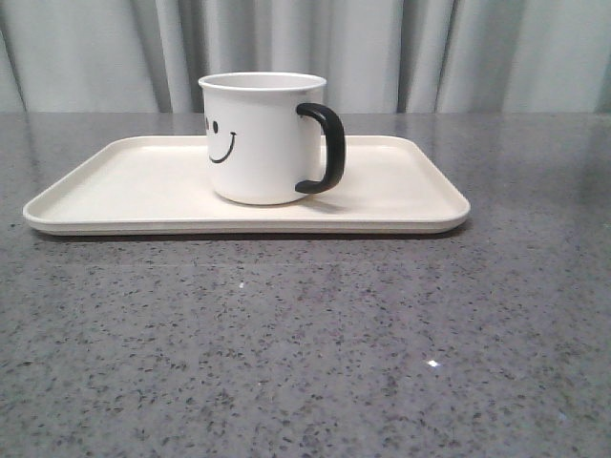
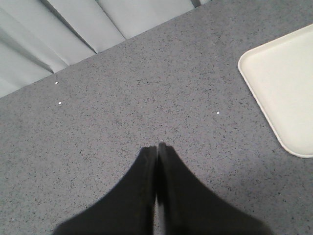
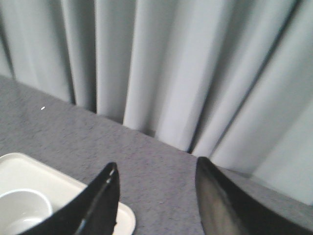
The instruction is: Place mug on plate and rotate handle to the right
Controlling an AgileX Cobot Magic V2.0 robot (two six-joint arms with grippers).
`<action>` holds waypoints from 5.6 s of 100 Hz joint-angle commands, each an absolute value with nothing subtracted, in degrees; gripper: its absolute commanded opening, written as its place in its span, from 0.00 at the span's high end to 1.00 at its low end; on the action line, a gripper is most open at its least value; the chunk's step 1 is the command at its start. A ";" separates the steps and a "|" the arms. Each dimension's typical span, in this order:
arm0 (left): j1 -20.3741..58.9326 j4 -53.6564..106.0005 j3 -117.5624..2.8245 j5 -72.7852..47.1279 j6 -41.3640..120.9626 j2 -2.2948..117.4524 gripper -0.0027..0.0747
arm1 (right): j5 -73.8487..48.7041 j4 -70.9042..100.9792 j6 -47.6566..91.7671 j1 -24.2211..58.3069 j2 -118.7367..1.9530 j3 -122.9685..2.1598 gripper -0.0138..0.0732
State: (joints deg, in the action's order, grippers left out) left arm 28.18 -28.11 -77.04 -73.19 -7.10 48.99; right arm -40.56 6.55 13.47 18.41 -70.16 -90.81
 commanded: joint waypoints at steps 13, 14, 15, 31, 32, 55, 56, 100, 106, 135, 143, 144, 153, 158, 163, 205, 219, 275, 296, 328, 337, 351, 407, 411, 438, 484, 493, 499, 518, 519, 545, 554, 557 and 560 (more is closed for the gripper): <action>28.41 -29.95 -78.17 -69.98 -7.93 48.79 0.99 | -47.10 7.50 15.23 24.84 -82.00 -100.07 0.41; 28.41 -29.95 -78.17 -69.98 -7.93 48.79 0.99 | -47.53 7.50 15.23 25.08 -82.73 -100.07 0.41; 28.41 -29.95 -78.17 -69.98 -7.93 48.79 0.99 | -47.69 7.50 15.23 25.19 -83.08 -100.07 0.41; 28.41 -29.95 -78.17 -69.98 -7.93 48.79 0.99 | -52.38 8.27 15.28 27.12 -90.17 -100.07 0.41; 28.41 -29.95 -78.17 -69.98 -7.93 48.79 0.99 | -52.73 8.43 15.28 27.25 -90.73 -100.07 0.41; 28.41 -29.95 -78.17 -69.98 -7.93 48.79 0.99 | -53.79 11.06 15.70 29.15 -96.27 -100.07 0.41; 28.41 -29.95 -78.17 -69.98 -7.93 48.79 0.99 | -53.79 11.14 15.70 29.16 -96.34 -100.07 0.41; 28.41 -29.95 -78.17 -69.98 -7.93 48.79 0.99 | -51.60 13.21 16.64 29.65 -96.93 -100.07 0.41; 28.41 -29.95 -78.17 -69.98 -7.93 48.79 0.99 | -51.74 13.41 16.64 29.65 -97.20 -100.07 0.41; 28.41 -29.95 -78.17 -69.98 -7.93 48.79 0.99 | -51.95 14.06 16.72 29.65 -99.88 -100.07 0.41; 28.41 -29.95 -78.17 -69.98 -7.93 48.79 0.99 | -51.61 14.58 16.72 29.65 -100.27 -100.07 0.41; 28.41 -29.95 -78.17 -69.98 -7.93 48.79 0.99 | -51.48 14.64 16.72 29.65 -100.28 -100.07 0.41; 28.41 -29.95 -78.17 -69.98 -7.93 48.79 0.99 | -51.34 14.98 16.72 29.65 -100.90 -100.07 0.41; 28.41 -29.95 -78.17 -69.98 -7.93 48.79 0.99 | -51.26 15.13 16.72 29.65 -101.39 -100.07 0.41; 28.41 -29.95 -78.17 -69.98 -7.93 48.79 0.99 | -51.27 15.13 16.72 29.65 -102.06 -100.07 0.41; 28.41 -29.95 -78.17 -69.98 -7.93 48.79 0.99 | -51.15 15.96 16.66 29.65 -104.68 -100.07 0.45; 28.41 -29.95 -78.17 -69.98 -7.93 48.79 0.99 | -51.25 15.96 16.66 29.65 -104.68 -100.07 0.70; 28.41 -29.73 -78.17 -70.82 -7.93 48.79 0.99 | -61.81 15.63 24.89 29.52 -104.63 -111.73 0.98; 28.41 -29.60 -78.17 -70.82 -7.93 48.79 0.99 | -68.21 15.68 32.89 29.53 -104.69 -123.07 0.98; 28.41 -29.52 -78.17 -70.82 -7.93 48.79 0.99 | -74.27 17.40 46.12 29.53 -105.74 -125.68 0.98; 28.41 -29.48 -78.17 -70.82 -7.93 48.79 0.99 | -75.51 18.85 47.46 29.53 -107.04 -125.68 0.98; 28.41 -29.38 -78.17 -70.95 -7.93 48.79 0.99 | -75.60 19.93 47.46 29.53 -109.43 -125.68 0.98; 28.41 -29.35 -78.17 -71.06 -7.93 48.79 0.99 | -75.70 23.02 47.41 29.59 -115.30 -125.68 0.98; 28.41 -29.35 -78.17 -71.06 -7.93 48.79 0.99 | -75.69 23.02 47.41 29.59 -115.57 -125.68 0.98; 28.41 -29.35 -78.17 -71.06 -7.93 48.79 0.99 | -75.75 24.33 47.41 29.59 -117.23 -125.68 0.98; 28.41 -29.26 -78.17 -71.06 -7.93 48.79 0.99 | -76.11 25.23 47.22 29.59 -118.56 -125.68 0.98; 28.41 -29.26 -78.17 -71.06 -7.93 48.79 0.99 | -76.11 25.23 47.17 29.59 -118.55 -125.68 0.98; 28.41 -29.13 -78.17 -71.06 -7.93 48.79 0.99 | -76.11 25.16 47.18 29.59 -118.55 -125.68 0.98; 28.41 -28.89 -78.17 -71.06 -7.93 48.79 0.99 | -76.11 25.16 47.02 29.59 -118.55 -125.68 0.98; 28.41 -28.89 -78.17 -71.06 -7.93 48.79 0.99 | -76.11 25.16 47.02 29.59 -118.55 -125.68 0.98; 28.41 -28.89 -78.17 -71.68 -7.93 48.79 0.99 | -76.11 25.22 46.97 29.59 -118.55 -125.68 0.84; 28.41 -28.89 -78.17 -71.93 -7.93 48.79 0.99 | -76.07 25.22 46.59 29.59 -118.55 -125.68 0.75; 28.41 -28.89 -78.17 -71.93 -7.93 48.79 0.99 | -76.07 25.22 46.59 29.59 -118.55 -125.68 0.73; 28.41 -28.89 -78.17 -71.93 -7.93 48.79 0.99 | -75.94 25.22 46.59 29.59 -118.55 -125.68 0.71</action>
